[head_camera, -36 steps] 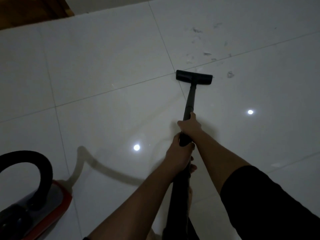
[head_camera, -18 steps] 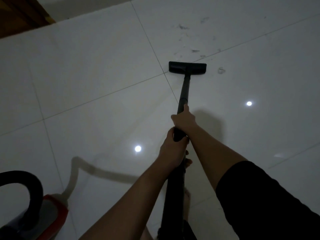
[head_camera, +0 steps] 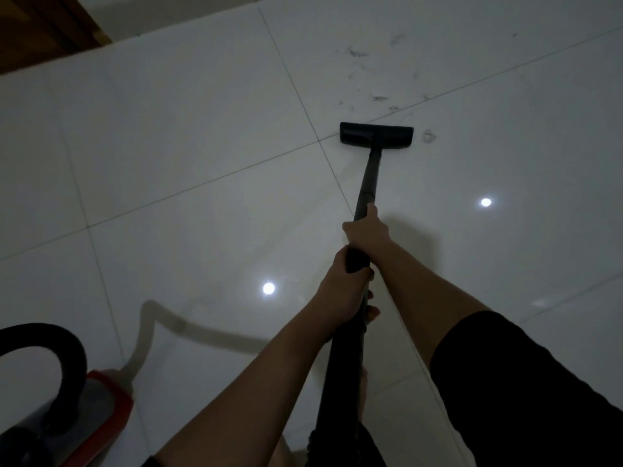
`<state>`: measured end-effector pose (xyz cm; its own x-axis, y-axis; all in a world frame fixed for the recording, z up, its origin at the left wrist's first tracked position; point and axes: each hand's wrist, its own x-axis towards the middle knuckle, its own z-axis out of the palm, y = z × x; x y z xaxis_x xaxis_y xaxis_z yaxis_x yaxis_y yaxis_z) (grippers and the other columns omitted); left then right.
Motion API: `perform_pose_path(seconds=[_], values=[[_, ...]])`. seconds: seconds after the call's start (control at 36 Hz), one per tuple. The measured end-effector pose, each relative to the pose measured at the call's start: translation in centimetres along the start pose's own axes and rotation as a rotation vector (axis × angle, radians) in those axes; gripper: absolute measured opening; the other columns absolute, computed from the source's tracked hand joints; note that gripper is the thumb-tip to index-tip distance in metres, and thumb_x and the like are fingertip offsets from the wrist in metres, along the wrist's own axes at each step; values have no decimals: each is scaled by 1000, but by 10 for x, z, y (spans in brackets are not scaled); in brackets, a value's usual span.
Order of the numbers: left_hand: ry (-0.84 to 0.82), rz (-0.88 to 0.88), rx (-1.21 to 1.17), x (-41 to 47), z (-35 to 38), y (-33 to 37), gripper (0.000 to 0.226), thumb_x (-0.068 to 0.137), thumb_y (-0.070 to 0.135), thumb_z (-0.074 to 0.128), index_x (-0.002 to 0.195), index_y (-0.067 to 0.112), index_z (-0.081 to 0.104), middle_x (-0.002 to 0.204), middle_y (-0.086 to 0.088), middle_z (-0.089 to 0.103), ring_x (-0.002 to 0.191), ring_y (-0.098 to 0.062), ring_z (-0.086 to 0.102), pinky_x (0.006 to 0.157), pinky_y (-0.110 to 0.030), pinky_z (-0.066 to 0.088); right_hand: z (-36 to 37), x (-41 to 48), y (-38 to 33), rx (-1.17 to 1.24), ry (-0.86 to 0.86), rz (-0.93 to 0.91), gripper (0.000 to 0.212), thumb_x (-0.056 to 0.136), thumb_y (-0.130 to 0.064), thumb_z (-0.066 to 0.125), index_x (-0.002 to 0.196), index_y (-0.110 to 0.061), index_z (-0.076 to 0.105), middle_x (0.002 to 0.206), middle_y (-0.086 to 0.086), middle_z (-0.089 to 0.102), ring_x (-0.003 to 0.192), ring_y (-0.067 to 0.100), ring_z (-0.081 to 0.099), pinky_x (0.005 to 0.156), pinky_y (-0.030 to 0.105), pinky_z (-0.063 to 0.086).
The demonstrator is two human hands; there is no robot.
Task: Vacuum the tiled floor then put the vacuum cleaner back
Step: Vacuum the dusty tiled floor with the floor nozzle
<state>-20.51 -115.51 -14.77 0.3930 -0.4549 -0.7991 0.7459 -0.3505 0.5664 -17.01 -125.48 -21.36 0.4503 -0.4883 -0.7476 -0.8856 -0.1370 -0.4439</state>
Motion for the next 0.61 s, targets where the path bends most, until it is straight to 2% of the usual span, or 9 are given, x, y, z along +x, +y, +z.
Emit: perform_pose_path(seconds=[0.08, 0.22, 0.33, 0.42, 0.5, 0.61], values=[[-67, 2, 44, -17, 3, -8, 43, 97, 12, 44, 137, 23, 33, 81, -9, 47, 56, -15, 48, 38, -16, 45, -3, -17, 15, 65, 7, 19, 70, 93, -14, 47, 151, -19, 9, 126, 21, 50, 76, 21, 49, 59, 28, 42], [-159, -22, 93, -54, 2, -29, 50, 98, 12, 42, 144, 26, 26, 84, -9, 49, 63, -16, 50, 44, -15, 49, 0, -51, 43, 194, 27, 68, 74, 92, -14, 47, 153, -24, 5, 129, 21, 49, 67, 20, 57, 53, 24, 43], [-190, -26, 149, -82, -3, -51, 49, 99, 13, 39, 145, 24, 27, 83, -9, 50, 60, -16, 51, 44, -16, 47, 13, -78, 68, 262, 35, 92, 75, 91, -16, 48, 152, -25, 6, 130, 21, 50, 87, 28, 64, 71, 32, 52], [-189, -26, 174, -102, -8, -68, 47, 100, 14, 37, 144, 25, 29, 78, -9, 52, 57, -16, 52, 45, -19, 48, 26, -98, 84, 312, 18, 116, 74, 92, -16, 48, 152, -25, 6, 129, 20, 51, 80, 25, 63, 69, 31, 51], [-173, -36, 162, -118, -13, -83, 47, 100, 11, 35, 145, 23, 28, 74, -8, 52, 55, -17, 51, 49, -22, 46, 41, -115, 96, 340, 15, 133, 75, 90, -17, 49, 152, -27, 7, 128, 19, 51, 94, 31, 64, 84, 40, 54], [-166, -22, 99, -135, -22, -102, 50, 99, 5, 35, 145, 22, 28, 77, -4, 55, 56, -15, 52, 49, -19, 44, 62, -133, 108, 388, 22, 150, 76, 90, -19, 50, 152, -29, 9, 122, 17, 55, 94, 32, 66, 90, 46, 53]])
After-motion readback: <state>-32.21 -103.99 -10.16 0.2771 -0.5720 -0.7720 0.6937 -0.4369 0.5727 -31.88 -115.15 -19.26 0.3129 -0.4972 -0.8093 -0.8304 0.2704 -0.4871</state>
